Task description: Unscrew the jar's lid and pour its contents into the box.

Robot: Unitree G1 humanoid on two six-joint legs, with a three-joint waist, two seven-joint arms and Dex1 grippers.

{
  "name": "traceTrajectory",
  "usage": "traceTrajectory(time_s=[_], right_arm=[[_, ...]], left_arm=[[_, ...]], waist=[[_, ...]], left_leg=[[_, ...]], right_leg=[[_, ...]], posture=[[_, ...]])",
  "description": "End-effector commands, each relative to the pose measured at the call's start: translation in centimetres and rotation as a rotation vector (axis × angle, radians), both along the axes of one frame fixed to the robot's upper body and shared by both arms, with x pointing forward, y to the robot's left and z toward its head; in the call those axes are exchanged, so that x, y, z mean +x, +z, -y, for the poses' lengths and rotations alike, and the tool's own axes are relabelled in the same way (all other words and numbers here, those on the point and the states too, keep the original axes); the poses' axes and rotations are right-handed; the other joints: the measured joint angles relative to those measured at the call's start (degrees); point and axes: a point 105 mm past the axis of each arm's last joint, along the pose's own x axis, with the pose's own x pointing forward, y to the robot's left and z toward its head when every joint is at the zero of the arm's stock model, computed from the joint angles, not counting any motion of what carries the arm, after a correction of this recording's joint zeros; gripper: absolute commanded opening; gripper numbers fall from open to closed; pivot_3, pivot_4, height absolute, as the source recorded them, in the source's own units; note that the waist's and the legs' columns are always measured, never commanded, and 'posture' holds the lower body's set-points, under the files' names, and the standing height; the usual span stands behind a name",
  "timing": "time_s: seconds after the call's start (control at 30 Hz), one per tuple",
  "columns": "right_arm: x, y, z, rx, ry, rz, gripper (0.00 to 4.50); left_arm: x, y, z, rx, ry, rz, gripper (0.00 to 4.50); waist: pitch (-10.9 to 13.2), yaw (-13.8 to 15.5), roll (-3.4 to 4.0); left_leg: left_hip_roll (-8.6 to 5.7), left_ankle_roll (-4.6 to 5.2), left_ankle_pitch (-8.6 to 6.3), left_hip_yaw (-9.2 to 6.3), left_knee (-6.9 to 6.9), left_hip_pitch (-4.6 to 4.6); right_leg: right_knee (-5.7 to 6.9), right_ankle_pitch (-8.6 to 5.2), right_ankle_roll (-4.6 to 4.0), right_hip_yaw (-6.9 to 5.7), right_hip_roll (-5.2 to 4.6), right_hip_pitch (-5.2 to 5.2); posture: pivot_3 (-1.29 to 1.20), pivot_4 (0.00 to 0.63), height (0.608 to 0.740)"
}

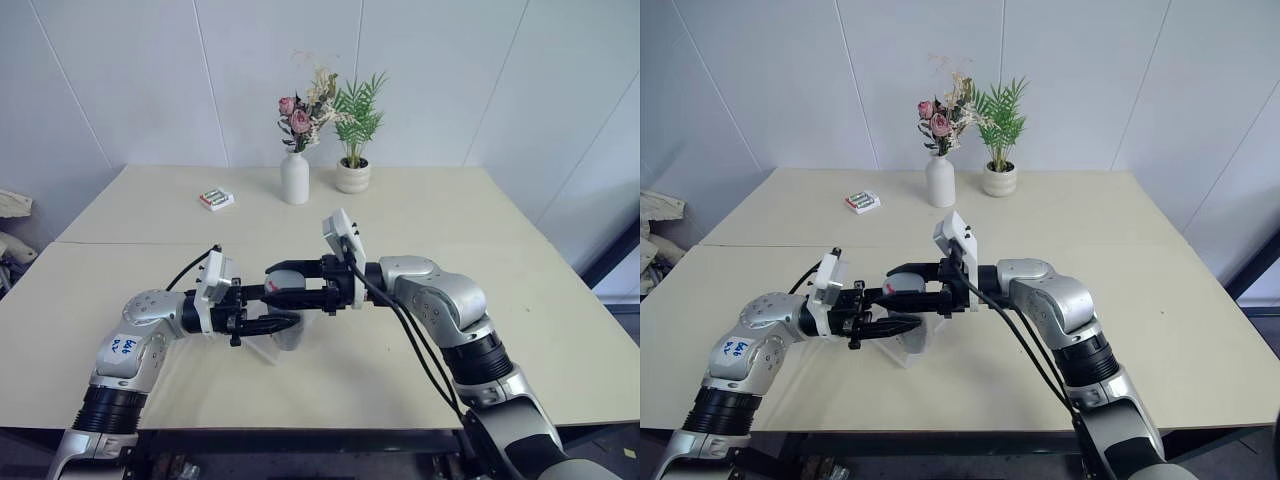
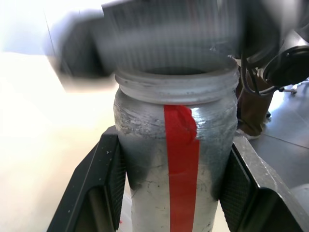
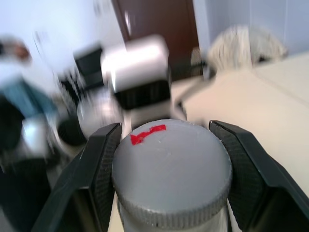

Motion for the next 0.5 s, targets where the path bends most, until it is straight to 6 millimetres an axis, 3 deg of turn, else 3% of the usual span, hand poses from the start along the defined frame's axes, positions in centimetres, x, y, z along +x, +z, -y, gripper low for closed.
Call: traceTrajectory(time_s=[0.03, 0.23, 0.33, 0.43, 0.5], right_arm=[[-0.6, 3.2, 0.6, 0.119, 0.034, -0.030, 2.70], [0.2, 3.3, 1.4, 0.092, -0.040, 0.030, 2.70], [3.0, 3.0, 4.4, 0.060, -0.272, 0.161, 2.70], [6.3, -0.1, 8.7, -0.121, -0.533, 0.320, 2.70], [7.3, -1.8, 11.4, -0.179, -0.627, 0.338, 2.70]], left_arm=[[-0.4, 0.4, 0.0, 0.014, -0.017, 0.033, 2.20], [-0.5, 0.3, -0.1, 0.017, -0.016, 0.033, 2.20], [-0.6, 0.5, -0.5, 0.017, 0.001, 0.040, 2.20], [-0.6, 1.0, -1.2, 0.009, 0.033, 0.061, 2.20], [-0.7, 1.4, -1.7, -0.004, 0.054, 0.074, 2.20]], waist=[[0.0, 0.0, 0.00], [0.0, 0.0, 0.00], [0.0, 0.0, 0.00], [0.0, 0.3, -0.02], [0.0, 0.4, -0.02]], left_leg=[[0.00, 0.00, 0.00, -0.01, 0.00, 0.00], [0.00, 0.00, 0.00, 0.00, 0.00, 0.00], [-0.01, 0.00, 0.00, 0.01, 0.00, -0.01], [-0.03, 0.01, -0.01, 0.02, -0.01, -0.01], [-0.04, 0.02, -0.02, 0.03, -0.01, -0.04]], right_leg=[[-0.01, 0.00, 0.00, 0.00, 0.00, 0.00], [-0.03, 0.00, 0.00, 0.00, 0.00, 0.00], [-0.08, 0.00, 0.00, 0.00, 0.00, 0.01], [-0.15, -0.01, 0.00, -0.01, -0.02, 0.02], [-0.21, -0.01, 0.01, -0.01, -0.03, 0.03]], posture=[[0.00, 0.150, 0.740], [0.00, 0.150, 0.740], [0.00, 0.150, 0.740], [0.00, 0.150, 0.740], [0.00, 0.150, 0.740]])
